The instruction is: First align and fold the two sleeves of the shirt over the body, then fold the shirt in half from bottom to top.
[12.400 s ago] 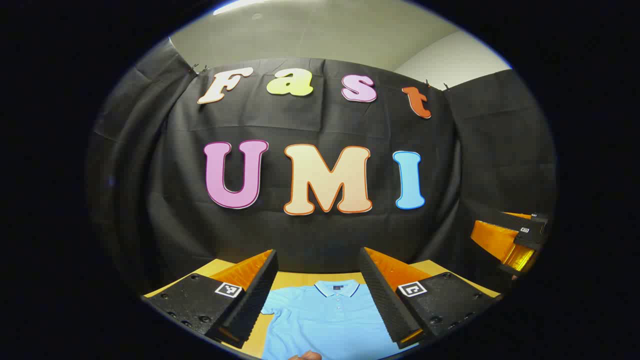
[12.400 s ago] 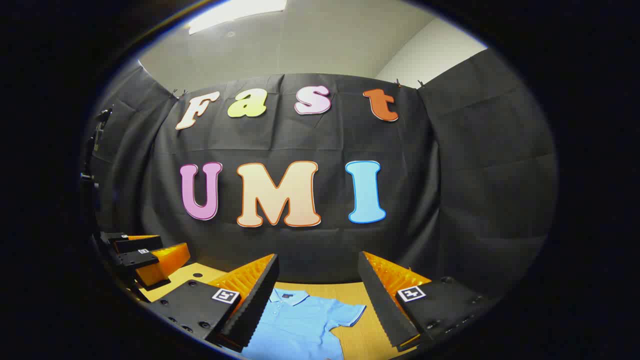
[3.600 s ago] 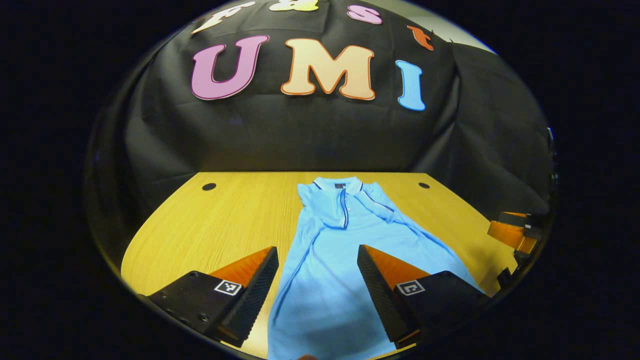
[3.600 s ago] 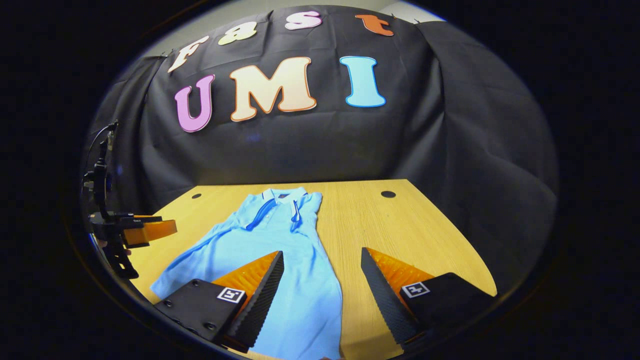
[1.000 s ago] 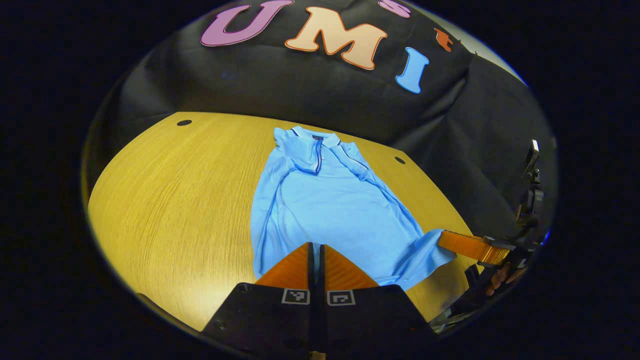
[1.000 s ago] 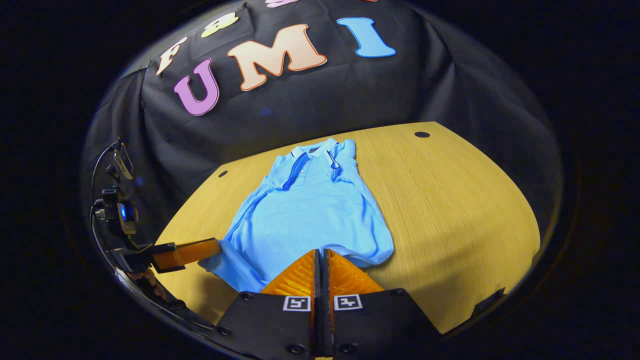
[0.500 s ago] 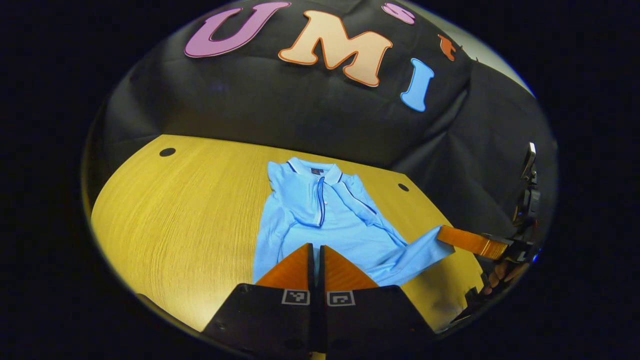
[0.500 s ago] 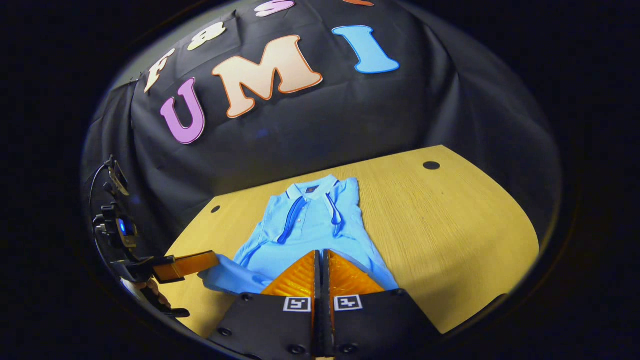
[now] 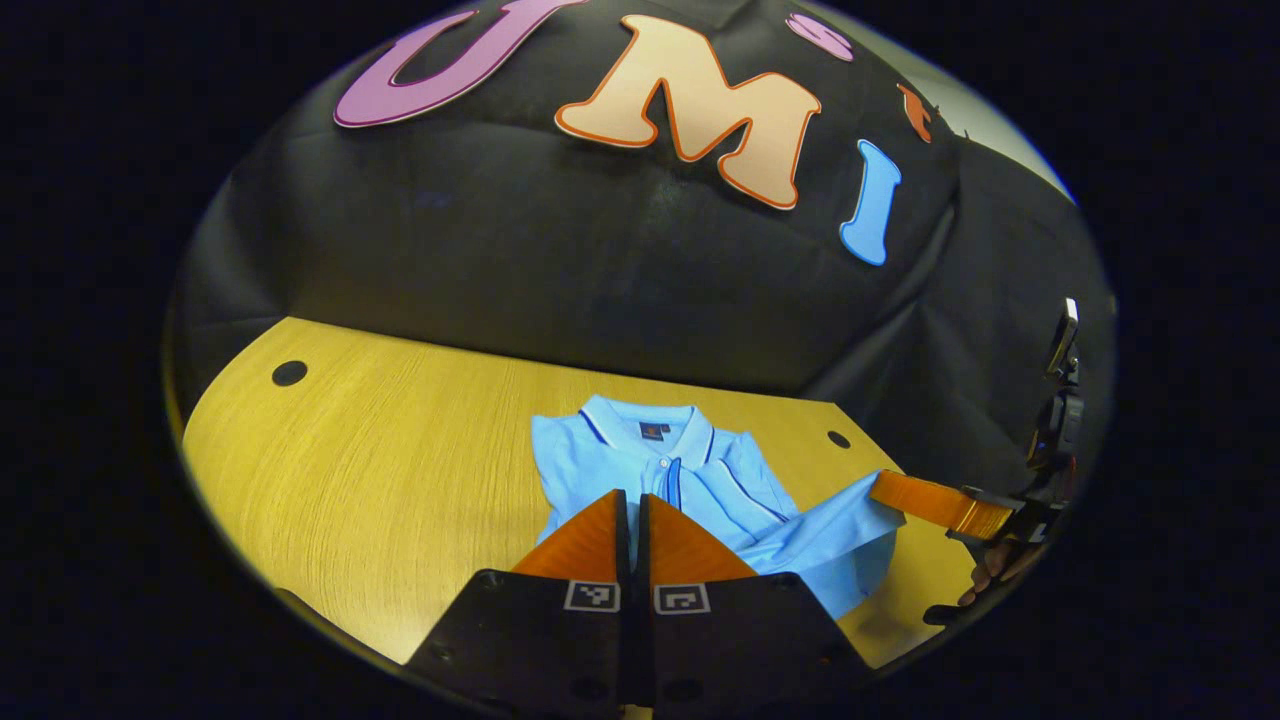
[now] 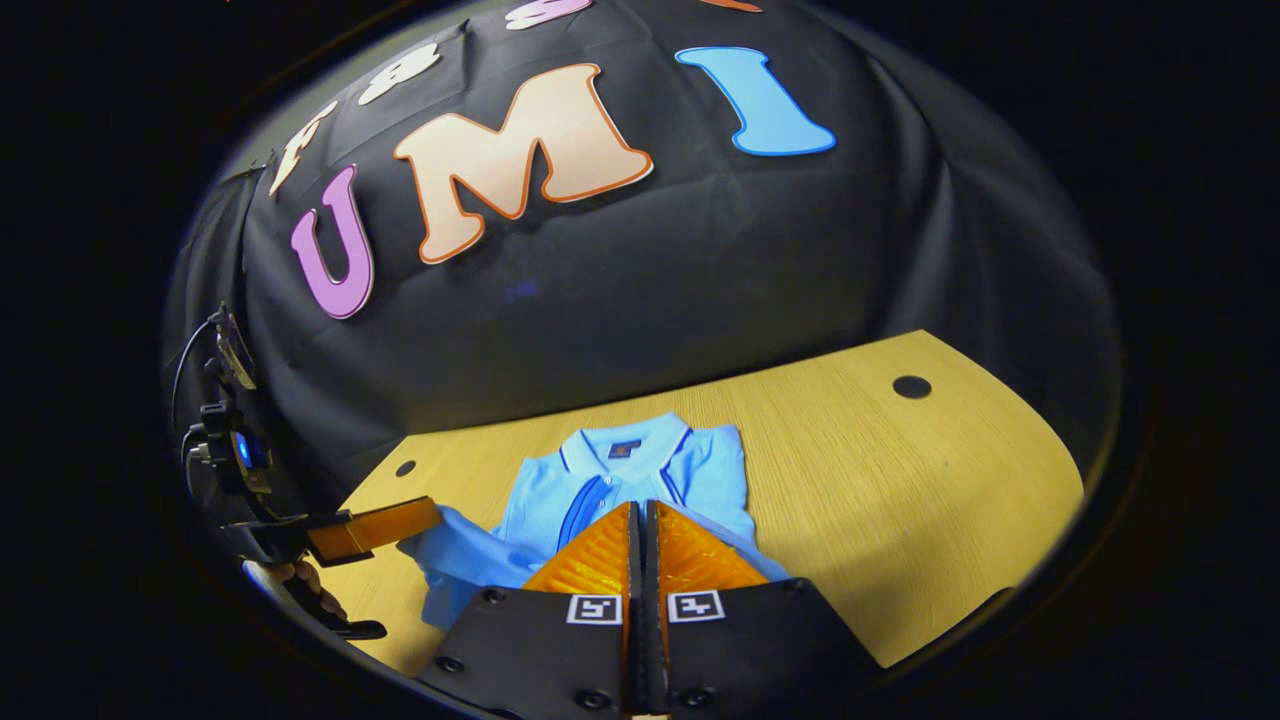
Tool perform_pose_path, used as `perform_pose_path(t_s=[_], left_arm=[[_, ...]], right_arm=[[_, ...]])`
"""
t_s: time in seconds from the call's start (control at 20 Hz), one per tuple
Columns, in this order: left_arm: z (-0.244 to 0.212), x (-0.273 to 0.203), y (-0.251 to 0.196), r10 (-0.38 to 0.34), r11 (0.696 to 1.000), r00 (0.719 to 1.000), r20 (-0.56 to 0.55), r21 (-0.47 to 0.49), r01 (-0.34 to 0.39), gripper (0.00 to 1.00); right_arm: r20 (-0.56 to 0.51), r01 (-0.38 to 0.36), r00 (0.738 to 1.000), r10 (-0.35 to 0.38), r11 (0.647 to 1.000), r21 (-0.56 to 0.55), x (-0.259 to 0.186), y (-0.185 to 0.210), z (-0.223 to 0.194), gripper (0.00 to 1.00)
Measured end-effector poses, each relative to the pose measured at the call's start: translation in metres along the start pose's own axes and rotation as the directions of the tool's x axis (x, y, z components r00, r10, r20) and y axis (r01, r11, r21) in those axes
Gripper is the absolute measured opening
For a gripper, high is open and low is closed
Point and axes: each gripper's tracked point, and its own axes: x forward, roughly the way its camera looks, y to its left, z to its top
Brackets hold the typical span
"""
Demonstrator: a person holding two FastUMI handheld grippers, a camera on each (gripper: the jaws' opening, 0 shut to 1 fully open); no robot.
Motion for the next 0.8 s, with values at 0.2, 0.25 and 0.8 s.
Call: perform_pose_path(t_s=[0.2, 0.25, 0.8], left_arm=[[0.02, 0.038, 0.009, -0.012, 1.0, 1.0, 0.008, 0.005, 0.012, 0.0], [0.023, 0.046, 0.013, -0.009, 1.0, 1.0, 0.009, 0.013, 0.009, 0.0], [0.012, 0.109, 0.063, 0.121, 0.991, 0.992, -0.022, 0.064, -0.119, 0.14]], right_arm=[[0.048, 0.014, 0.999, -0.014, 1.0, -0.002, 0.043, -0.003, 0.028, 0.02], [0.054, 0.022, 0.998, -0.022, 1.0, -0.004, 0.053, -0.007, 0.032, 0.02], [0.06, 0.141, 0.989, -0.135, 0.982, -0.124, 0.103, -0.045, 0.018, 0.25]])
